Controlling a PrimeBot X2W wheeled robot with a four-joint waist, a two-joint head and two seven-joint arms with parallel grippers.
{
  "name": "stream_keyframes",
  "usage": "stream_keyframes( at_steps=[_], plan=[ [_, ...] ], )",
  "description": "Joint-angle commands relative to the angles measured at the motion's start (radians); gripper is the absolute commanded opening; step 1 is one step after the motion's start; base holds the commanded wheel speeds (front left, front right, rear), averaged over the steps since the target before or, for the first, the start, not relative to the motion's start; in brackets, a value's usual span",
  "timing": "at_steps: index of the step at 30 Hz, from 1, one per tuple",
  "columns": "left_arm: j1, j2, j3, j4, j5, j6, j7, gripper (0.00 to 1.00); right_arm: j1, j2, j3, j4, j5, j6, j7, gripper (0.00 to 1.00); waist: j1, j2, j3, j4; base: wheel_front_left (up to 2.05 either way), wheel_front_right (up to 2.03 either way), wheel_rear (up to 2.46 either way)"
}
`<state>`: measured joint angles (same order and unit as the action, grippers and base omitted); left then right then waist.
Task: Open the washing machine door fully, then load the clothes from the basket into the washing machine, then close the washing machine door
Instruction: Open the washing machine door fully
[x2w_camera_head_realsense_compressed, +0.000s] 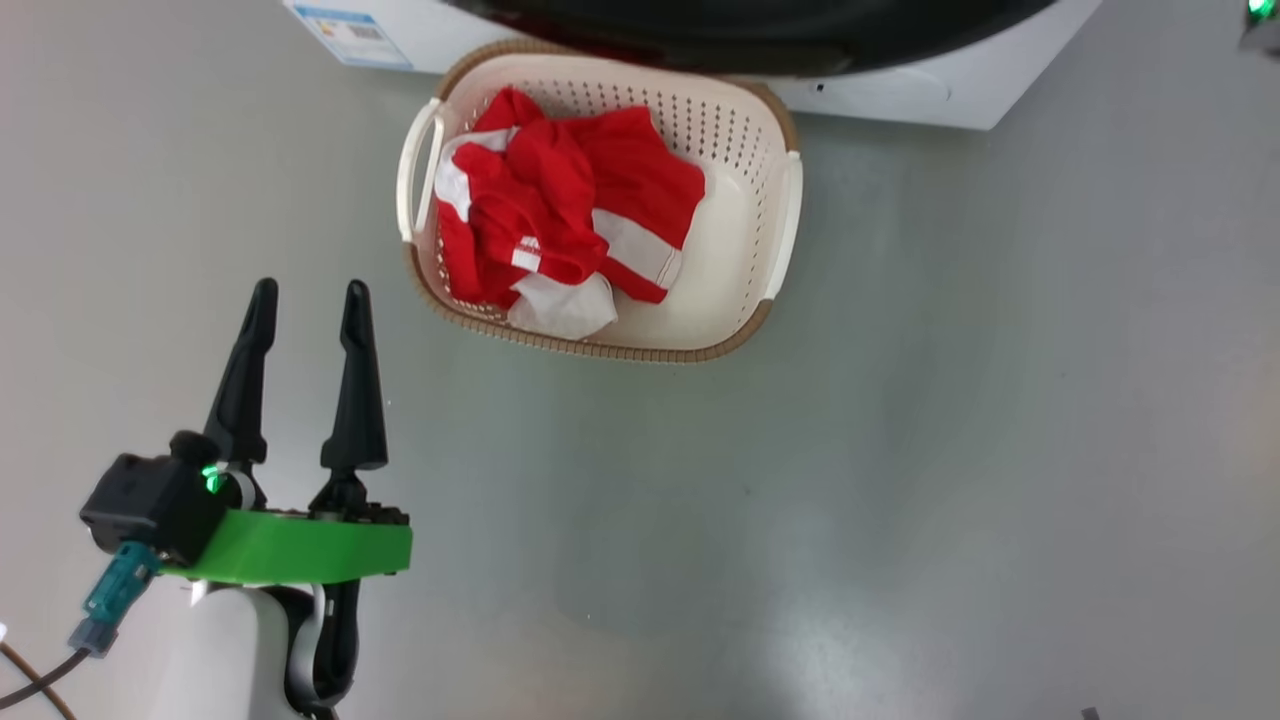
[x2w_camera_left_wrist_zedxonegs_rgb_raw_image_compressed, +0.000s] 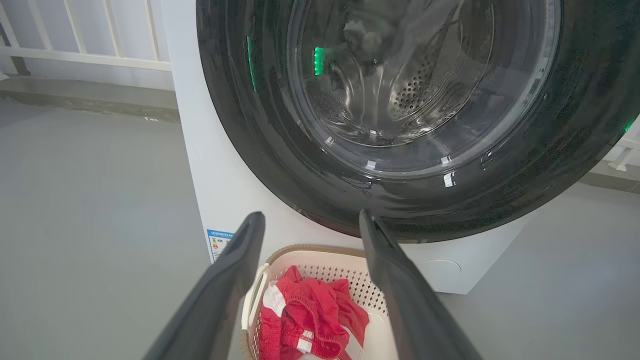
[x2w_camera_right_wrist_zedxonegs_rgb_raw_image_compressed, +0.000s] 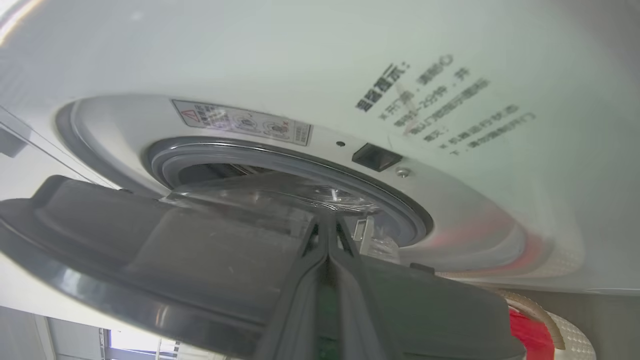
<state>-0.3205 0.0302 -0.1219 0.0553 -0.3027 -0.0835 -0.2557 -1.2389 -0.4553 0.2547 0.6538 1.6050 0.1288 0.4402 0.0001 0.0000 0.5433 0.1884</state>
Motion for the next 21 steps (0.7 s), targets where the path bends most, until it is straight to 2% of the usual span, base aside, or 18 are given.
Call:
stream_keyframes(
  at_steps=[1,9,21],
  plan=[
    [0.008,0.02,0.038,-0.015,-0.001,0.002,-0.006,1.0,0.042,0.029,0.015,-0.05,0.006,0.002,0.021,0.0,-0.0001,0.0,-0.026,-0.011,0.0,0.0,0.0],
    [0.039,0.02,0.047,-0.003,0.011,-0.007,-0.006,1.0,0.16,0.042,0.013,-0.096,0.017,0.002,0.031,0.0,-0.0001,0.0,-0.093,-0.028,0.0,0.0,0.0],
    [0.064,0.02,0.051,0.007,0.017,-0.016,-0.006,1.0,0.214,0.056,-0.008,-0.112,0.018,0.002,0.024,0.0,-0.0001,0.0,-0.142,-0.033,0.0,0.0,0.0]
  ],
)
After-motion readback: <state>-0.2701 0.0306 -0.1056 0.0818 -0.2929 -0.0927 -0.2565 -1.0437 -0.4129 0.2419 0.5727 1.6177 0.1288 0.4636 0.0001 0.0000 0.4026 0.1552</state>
